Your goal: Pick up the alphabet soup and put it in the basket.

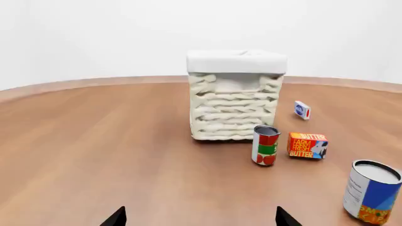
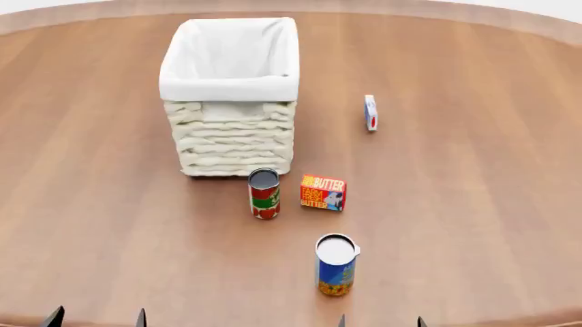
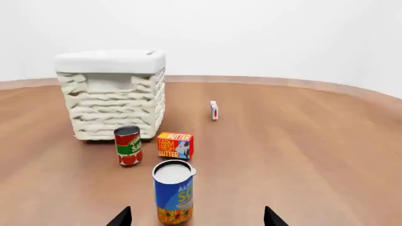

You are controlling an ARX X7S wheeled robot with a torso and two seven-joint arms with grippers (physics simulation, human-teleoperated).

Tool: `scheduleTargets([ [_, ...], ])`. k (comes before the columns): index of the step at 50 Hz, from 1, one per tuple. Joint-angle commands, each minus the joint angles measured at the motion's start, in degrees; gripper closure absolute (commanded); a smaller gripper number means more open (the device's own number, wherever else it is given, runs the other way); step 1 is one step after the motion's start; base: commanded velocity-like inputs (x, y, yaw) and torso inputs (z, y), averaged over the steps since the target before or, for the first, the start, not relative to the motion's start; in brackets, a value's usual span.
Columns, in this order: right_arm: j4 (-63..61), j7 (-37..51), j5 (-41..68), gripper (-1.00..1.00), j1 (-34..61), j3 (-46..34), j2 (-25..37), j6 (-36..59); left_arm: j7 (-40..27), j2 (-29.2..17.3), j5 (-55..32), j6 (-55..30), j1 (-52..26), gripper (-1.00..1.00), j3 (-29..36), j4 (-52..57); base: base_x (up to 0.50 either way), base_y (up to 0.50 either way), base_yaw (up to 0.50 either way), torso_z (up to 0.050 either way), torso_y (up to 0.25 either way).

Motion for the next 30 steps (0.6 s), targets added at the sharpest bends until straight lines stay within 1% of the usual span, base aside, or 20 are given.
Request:
scheduleTargets([
  [1,0.0,0.72,0.54,-1.0,0.0,-0.72,0.54,0.0,-0.64,-0.57,-0.56,0.0,0.0,-1.0,0.64,0.0,0.0,0.0,0.0,0.0,0.0],
  [3,-1.04,0.02,1.68,-1.0,0.36,-1.04,1.06,0.86,-2.61,-0.79,-0.3,-0.72,0.05,-1.0,0.68,0.52,0.0,0.0,0.0,0.0,0.0],
  [5,-3.53,0.68,1.21,-1.0,0.53,-1.71,1.84,2.4,-2.72,-1.37,-1.82,-2.43,0.97,-1.0,1.0,3.49,0.0,0.0,0.0,0.0,0.0],
  [6,-7.0,0.56,1.68,-1.0,0.31,-1.85,2.21,4.34,-5.46,-1.17,-0.36,-0.83,2.35,-1.0,0.59,7.31,0.0,0.0,0.0,0.0,0.0],
  [8,-7.92,0.97,1.86,-1.0,0.19,-2.14,2.5,4.87,-6.34,-1.57,-0.71,-0.82,2.67,-1.0,0.91,8.35,0.0,0.0,0.0,0.0,0.0],
  [9,-13.32,0.71,2.59,-1.0,-0.73,-2.35,2.81,7.24,-6.49,-2.12,-0.02,-3.74,4.12,-1.0,1.52,14.06,0.0,0.0,0.0,0.0,0.0],
  [11,-17.46,1.3,2.83,-1.0,-1.48,-2.42,3.07,8.19,-5.79,-2.5,-2.27,-5.55,5.38,-1.0,1.59,18.88,0.0,0.0,0.0,0.0,0.0],
  [13,-22.35,1.96,2.45,-1.0,-2.15,-2.68,3.54,10.07,-6.31,-2.96,-2.56,-7.6,6.92,-1.0,1.61,24.27,0.0,0.0,0.0,0.0,0.0],
  [14,-26.24,1.76,3.06,-1.0,-2.31,-2.75,3.94,12.88,-5.64,-3.41,-4.26,-9.82,7.72,-1.0,1.51,27.78,0.0,0.0,0.0,0.0,0.0],
  [15,-27.01,2.08,3.01,-1.0,-2.71,-2.71,3.98,11.99,-5.65,-3.62,-4.72,-10.53,7.97,-1.0,1.51,29.12,0.0,0.0,0.0,0.0,0.0],
  [16,-29.78,2.2,2.84,-1.0,-3.28,-2.89,4.35,13.1,-6.68,-4.08,-2.58,-11.08,8.54,-1.0,1.99,31.54,0.0,0.0,0.0,0.0,0.0],
  [17,-30.78,2.39,2.55,-1.0,-3.44,-3.1,4.58,13.42,-6.71,-4.32,-2.48,-10.71,8.83,-1.0,2.19,32.41,0.0,0.0,0.0,0.0,0.0],
  [19,-34.0,2.44,3.34,-1.0,-4.0,-3.05,4.83,14.94,-6.11,-4.39,-5.31,-10.83,9.59,-1.0,1.56,35.3,0.0,0.0,0.0,0.0,0.0],
  [21,-36.53,2.78,3.49,-1.0,-4.35,-3.1,5.05,15.72,-7.65,-4.84,-2.61,-12.86,9.8,-1.0,2.2,37.29,0.0,0.0,0.0,0.0,0.0],
  [22,-39.8,2.89,3.13,-1.0,-4.98,-3.54,5.45,17.43,-7.24,-4.94,-4.29,-13.0,10.66,-1.0,1.77,39.78,0.0,0.0,0.0,0.0,0.0],
  [24,-42.25,3.23,4.22,-1.0,-5.49,-3.06,5.27,17.9,-7.96,-5.06,-3.89,-12.69,11.55,-1.0,1.69,42.18,0.0,0.0,0.0,0.0,0.0],
  [26,-46.01,3.51,5.91,-1.0,-6.62,-2.09,5.2,18.52,-8.53,-5.04,-4.23,-12.46,13.39,-1.0,1.63,46.92,0.0,0.0,0.0,0.0,0.0],
  [29,-48.38,4.68,4.24,-1.0,-7.76,-2.32,5.66,18.0,-8.79,-5.47,-4.55,-12.88,14.31,-1.0,1.77,49.2,0.0,0.0,0.0,0.0,0.0],
  [30,-49.06,4.69,5.56,-1.0,-7.7,-1.69,5.58,19.04,-8.66,-5.67,-4.54,-12.4,14.29,-1.0,1.98,48.67,0.0,0.0,0.0,0.0,0.0],
])
